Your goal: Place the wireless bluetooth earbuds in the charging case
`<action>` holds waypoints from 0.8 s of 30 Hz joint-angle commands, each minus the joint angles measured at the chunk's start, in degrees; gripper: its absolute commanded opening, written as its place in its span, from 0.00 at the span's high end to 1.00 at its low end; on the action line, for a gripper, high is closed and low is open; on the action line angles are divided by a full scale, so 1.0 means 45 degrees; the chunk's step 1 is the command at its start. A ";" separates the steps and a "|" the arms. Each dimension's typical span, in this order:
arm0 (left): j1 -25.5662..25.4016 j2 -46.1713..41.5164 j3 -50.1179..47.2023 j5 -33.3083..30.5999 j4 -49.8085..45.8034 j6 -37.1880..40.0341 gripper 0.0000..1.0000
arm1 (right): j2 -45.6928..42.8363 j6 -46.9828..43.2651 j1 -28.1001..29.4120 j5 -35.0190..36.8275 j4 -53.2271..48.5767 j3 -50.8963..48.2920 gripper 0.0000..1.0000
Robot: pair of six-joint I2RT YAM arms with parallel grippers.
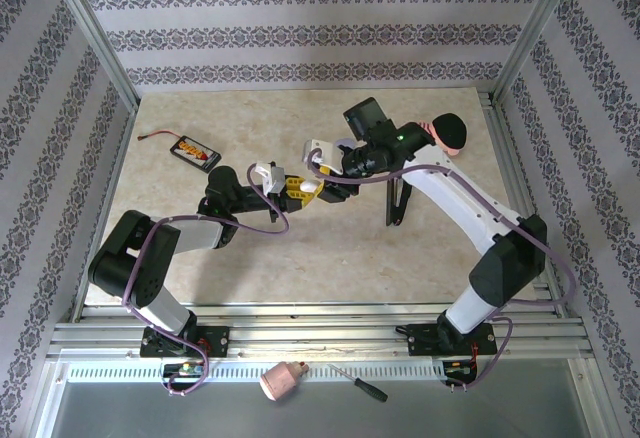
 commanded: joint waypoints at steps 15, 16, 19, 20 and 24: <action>0.0382 0.0551 0.0198 0.0356 0.2272 -0.1391 0.62 | 0.0073 -0.0101 -0.0138 -0.0407 -0.0484 -0.0022 0.79; 0.0462 0.0555 0.0130 0.0185 0.2353 -0.1389 0.52 | -0.0095 0.0262 -0.0208 -0.0506 -0.0065 -0.0328 0.79; 0.0725 0.0453 -0.0192 -0.0229 0.2510 -0.1287 0.40 | -0.0599 0.2242 -0.0612 -0.0350 0.2041 -0.1604 0.80; 0.0848 0.0359 -0.0354 -0.0410 0.2517 -0.1208 0.36 | -0.0799 0.3045 -0.0766 -0.0252 0.2955 -0.2163 0.80; 0.1260 -0.0232 -0.1080 -0.1360 0.1620 -0.0266 0.25 | -0.1186 0.6954 -0.1262 0.0124 0.6315 -0.4089 0.80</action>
